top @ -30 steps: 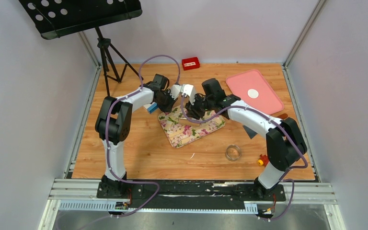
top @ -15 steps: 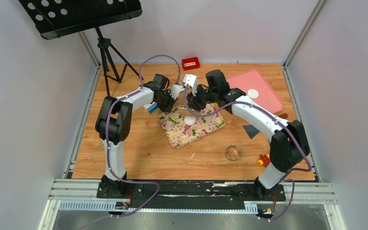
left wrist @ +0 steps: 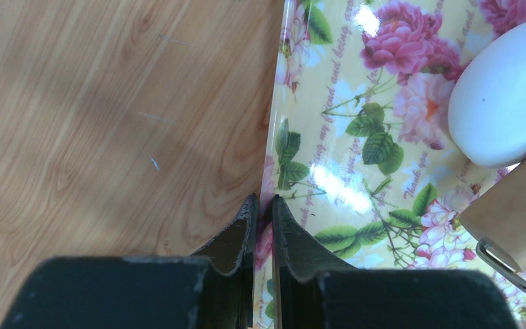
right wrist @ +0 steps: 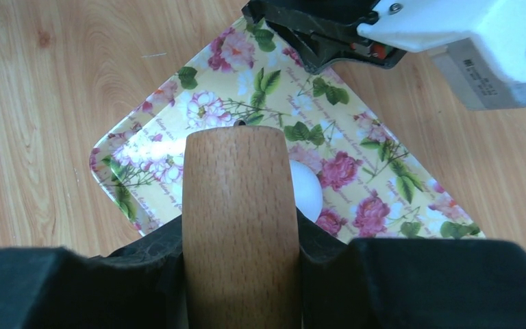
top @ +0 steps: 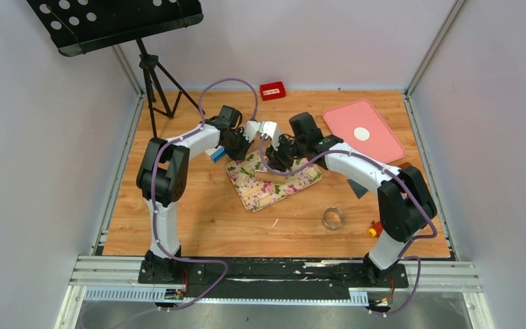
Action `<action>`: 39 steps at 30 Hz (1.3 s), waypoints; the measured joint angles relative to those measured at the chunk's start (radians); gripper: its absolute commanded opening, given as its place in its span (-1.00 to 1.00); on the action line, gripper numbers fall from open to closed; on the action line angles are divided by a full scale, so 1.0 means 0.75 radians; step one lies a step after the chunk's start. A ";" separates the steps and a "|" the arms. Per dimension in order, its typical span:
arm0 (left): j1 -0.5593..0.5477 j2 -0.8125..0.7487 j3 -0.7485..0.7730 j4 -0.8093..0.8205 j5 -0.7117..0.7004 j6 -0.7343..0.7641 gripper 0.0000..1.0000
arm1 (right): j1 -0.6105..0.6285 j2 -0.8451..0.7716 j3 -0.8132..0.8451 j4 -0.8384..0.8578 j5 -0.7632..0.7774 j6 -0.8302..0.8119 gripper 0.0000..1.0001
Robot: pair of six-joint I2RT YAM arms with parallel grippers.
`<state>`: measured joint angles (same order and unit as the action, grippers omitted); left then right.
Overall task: Roll out the dumpling wrappers from the dough
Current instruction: Flatten out the dough on the work surface.
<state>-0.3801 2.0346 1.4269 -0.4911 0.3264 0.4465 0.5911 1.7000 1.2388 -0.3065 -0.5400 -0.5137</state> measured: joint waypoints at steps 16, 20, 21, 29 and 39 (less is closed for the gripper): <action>0.000 0.004 0.007 -0.006 -0.001 -0.001 -1.00 | -0.005 -0.084 0.128 -0.074 -0.002 0.025 -1.00; 0.000 0.006 0.009 -0.009 -0.001 -0.001 -1.00 | -0.005 -0.085 0.145 -0.052 0.024 0.024 -1.00; 0.000 0.006 0.009 -0.008 -0.001 0.000 -1.00 | -0.005 -0.075 0.144 -0.054 0.037 0.023 -1.00; 0.000 0.006 0.009 -0.009 -0.001 0.000 -1.00 | -0.005 0.023 0.110 -0.055 0.100 -0.003 -1.00; 0.000 0.006 0.009 -0.009 -0.001 -0.001 -1.00 | -0.004 0.025 0.089 -0.032 0.103 -0.018 -1.00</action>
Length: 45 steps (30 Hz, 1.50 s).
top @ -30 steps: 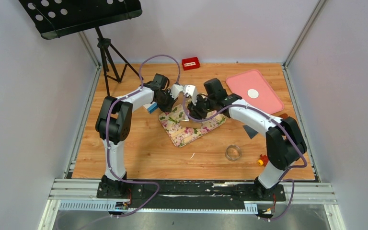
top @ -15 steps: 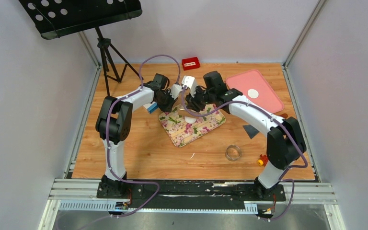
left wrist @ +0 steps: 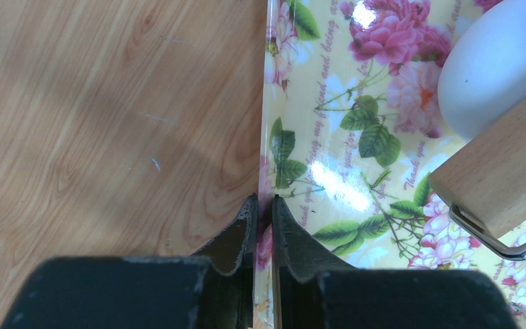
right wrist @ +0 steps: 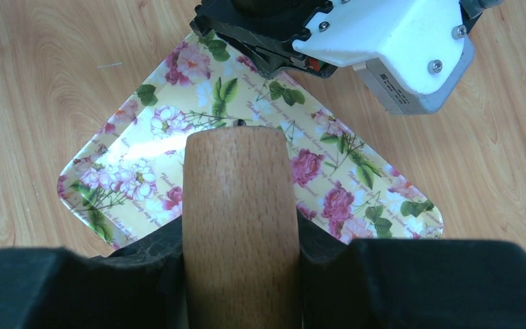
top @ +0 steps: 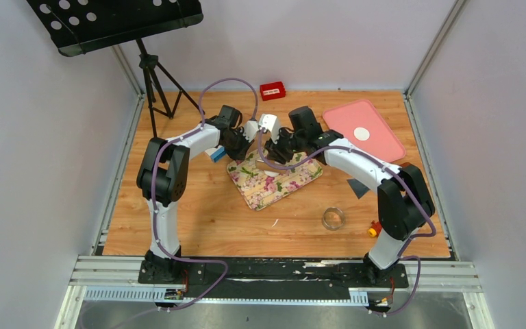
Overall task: Roll out the dumpling wrappers from the dough
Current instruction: Flatten out the dough on the work surface.
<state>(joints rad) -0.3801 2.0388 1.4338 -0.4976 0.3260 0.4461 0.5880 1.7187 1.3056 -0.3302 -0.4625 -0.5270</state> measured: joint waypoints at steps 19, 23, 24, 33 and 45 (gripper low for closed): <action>0.000 0.001 0.001 -0.001 0.001 0.001 -1.00 | 0.010 0.005 -0.043 0.082 0.025 -0.046 -1.00; 0.000 0.001 0.001 -0.001 0.001 0.001 -1.00 | 0.016 0.005 -0.048 0.085 0.029 -0.069 -1.00; 0.000 0.001 0.001 -0.001 0.001 0.001 -1.00 | 0.018 0.005 -0.050 0.087 0.031 -0.074 -1.00; 0.000 0.001 0.001 -0.001 0.001 0.001 -1.00 | 0.024 0.005 -0.065 0.103 0.034 -0.111 -1.00; 0.000 0.006 0.010 -0.011 0.001 0.001 -1.00 | 0.051 -0.012 -0.091 0.089 0.018 -0.200 -1.00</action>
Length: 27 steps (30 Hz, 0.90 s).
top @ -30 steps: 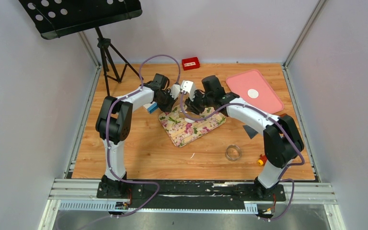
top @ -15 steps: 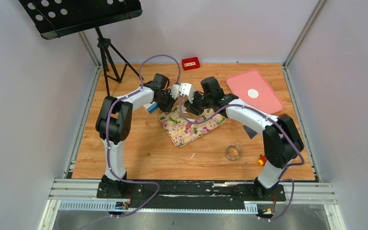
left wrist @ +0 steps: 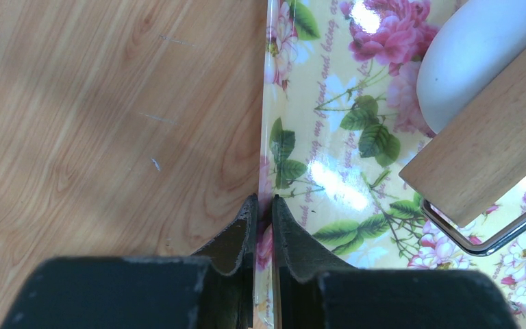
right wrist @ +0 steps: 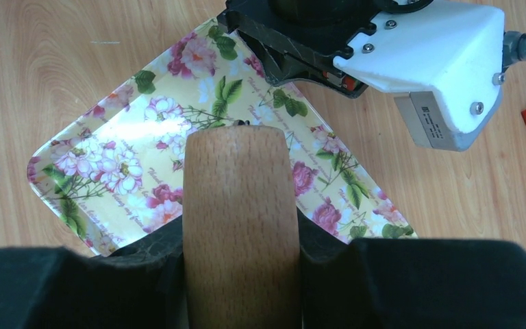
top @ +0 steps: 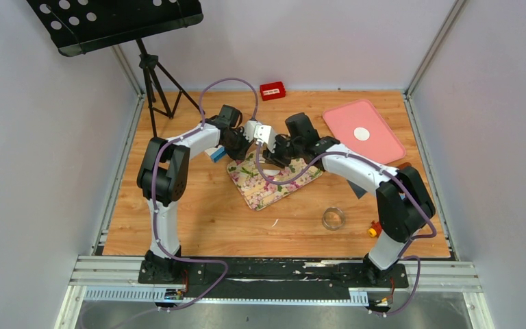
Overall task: Roll out the dumpling wrappers from the dough
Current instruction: Flatten out the dough on the work surface.
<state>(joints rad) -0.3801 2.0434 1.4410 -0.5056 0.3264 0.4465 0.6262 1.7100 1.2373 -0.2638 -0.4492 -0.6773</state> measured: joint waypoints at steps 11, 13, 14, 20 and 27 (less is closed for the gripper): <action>0.000 0.000 0.001 -0.001 0.000 0.000 -1.00 | 0.002 -0.026 -0.040 0.000 -0.033 -0.058 -1.00; 0.000 0.001 0.001 -0.001 0.000 0.000 -1.00 | 0.002 -0.031 -0.046 -0.001 -0.041 -0.068 -1.00; 0.000 0.001 0.002 -0.001 0.000 0.000 -1.00 | 0.002 -0.034 -0.049 -0.001 -0.044 -0.072 -1.00; 0.000 0.001 0.003 -0.002 0.000 0.000 -1.00 | 0.001 -0.038 -0.055 -0.009 -0.063 -0.085 -1.00; 0.000 0.001 0.003 -0.002 0.000 0.000 -1.00 | 0.001 -0.038 -0.055 -0.019 -0.082 -0.089 -1.00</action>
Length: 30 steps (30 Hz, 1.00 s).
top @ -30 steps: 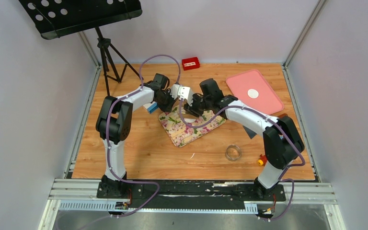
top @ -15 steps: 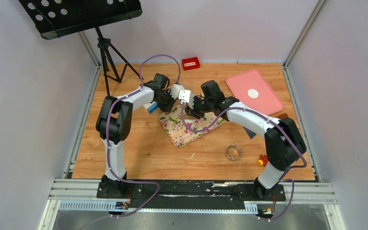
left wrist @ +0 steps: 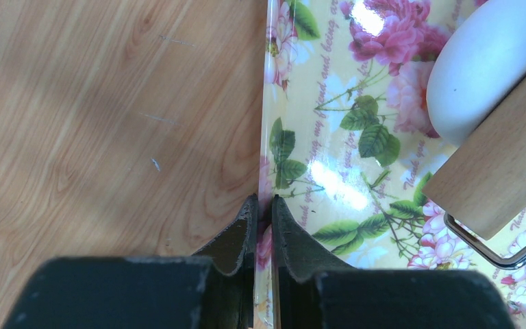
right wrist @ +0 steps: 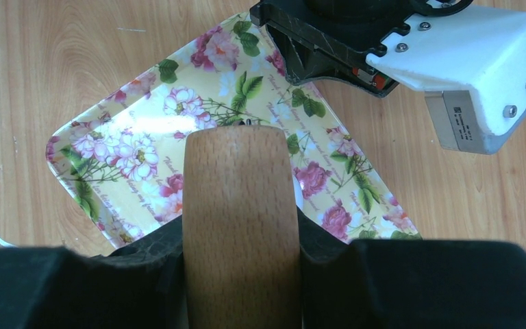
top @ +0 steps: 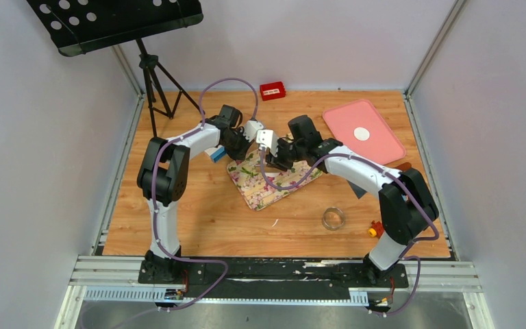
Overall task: Roll out the dumpling wrappers from the dough
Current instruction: Flatten out the dough on the work surface.
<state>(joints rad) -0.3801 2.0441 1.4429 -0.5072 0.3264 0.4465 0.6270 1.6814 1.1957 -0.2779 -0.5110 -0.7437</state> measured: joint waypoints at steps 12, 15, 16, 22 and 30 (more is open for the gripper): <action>0.000 0.000 0.000 -0.001 0.000 0.000 -1.00 | 0.000 -0.009 0.000 -0.040 -0.030 -0.011 -1.00; 0.000 0.000 0.000 -0.001 0.000 0.000 -1.00 | 0.001 -0.015 0.000 -0.063 -0.044 -0.009 -1.00; 0.000 0.000 0.000 -0.001 0.000 0.000 -1.00 | 0.001 -0.018 0.000 -0.071 -0.049 -0.008 -1.00; 0.000 0.000 0.000 -0.001 -0.001 0.000 -1.00 | 0.002 -0.027 -0.010 -0.219 -0.072 0.023 -1.00; 0.000 0.000 0.000 -0.001 0.000 -0.001 -1.00 | -0.009 -0.031 0.056 -0.350 -0.085 0.106 -1.00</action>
<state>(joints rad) -0.3801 2.0441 1.4429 -0.5076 0.3264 0.4461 0.6205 1.6585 1.2377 -0.5407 -0.5747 -0.6640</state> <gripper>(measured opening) 0.137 0.329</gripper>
